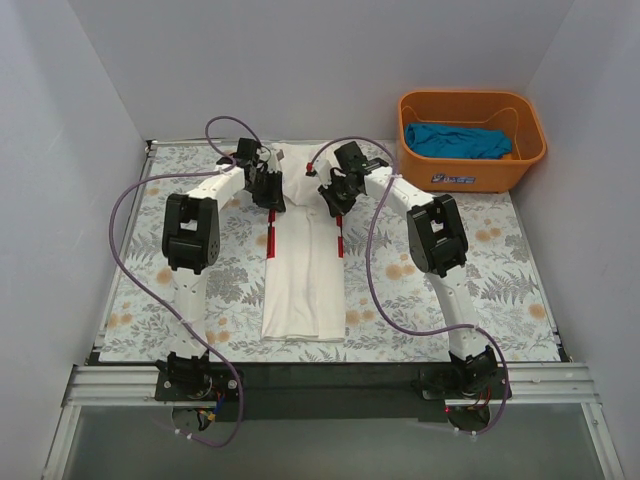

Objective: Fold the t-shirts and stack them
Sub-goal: Fold the tshirt

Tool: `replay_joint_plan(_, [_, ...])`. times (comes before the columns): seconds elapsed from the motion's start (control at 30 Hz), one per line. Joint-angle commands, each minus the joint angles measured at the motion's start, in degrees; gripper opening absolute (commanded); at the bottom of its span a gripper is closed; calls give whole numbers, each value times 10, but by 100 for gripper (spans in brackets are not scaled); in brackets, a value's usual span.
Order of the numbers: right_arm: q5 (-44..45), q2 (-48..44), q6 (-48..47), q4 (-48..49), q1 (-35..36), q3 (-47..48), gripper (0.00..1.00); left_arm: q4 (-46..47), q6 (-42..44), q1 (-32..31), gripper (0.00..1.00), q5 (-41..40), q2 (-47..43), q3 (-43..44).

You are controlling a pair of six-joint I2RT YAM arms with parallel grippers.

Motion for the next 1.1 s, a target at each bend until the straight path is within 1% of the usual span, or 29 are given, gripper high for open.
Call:
replay_joint_plan(0.0, [38, 27, 2, 33, -11, 25, 4, 3, 14, 1, 17, -47, 34, 34])
replay_joint_plan(0.1, [46, 39, 1, 37, -17, 40, 4, 12, 15, 3, 17, -52, 46, 53])
replay_joint_plan(0.4, [73, 68, -13, 52, -28, 78, 5, -7, 19, 7, 17, -59, 100, 142])
replay_joint_plan(0.67, [101, 71, -31, 68, -36, 95, 9, -8, 14, 7, 18, -51, 108, 172])
replay_joint_plan(0.73, [103, 61, -35, 68, -36, 92, 10, -8, 13, 7, 20, -38, 101, 174])
replay_joint_plan(0.8, [105, 41, -42, 70, -37, 89, 13, -1, 8, 7, 21, -26, 79, 170])
replay_joint_plan(0.83, [106, 34, -48, 74, -37, 89, 13, 4, 7, 7, 24, -16, 68, 162])
replay_joint_plan(0.9, [98, 7, -55, 73, -37, 91, 18, 14, 8, 7, 27, -2, 27, 157])
replay_joint_plan(0.97, [72, -23, -60, 74, -36, 85, 27, 27, 18, 11, 32, 26, -7, 141])
replay_joint_plan(1.0, [62, -56, -59, 74, -36, 81, 29, 34, 21, 14, 35, 37, -52, 129])
replay_joint_plan(1.03, [49, -75, -58, 74, -35, 69, 31, 42, 28, 24, 42, 69, -74, 116])
replay_joint_plan(1.07, [21, -94, -61, 74, -33, 58, 33, 60, 35, 28, 44, 82, -101, 87])
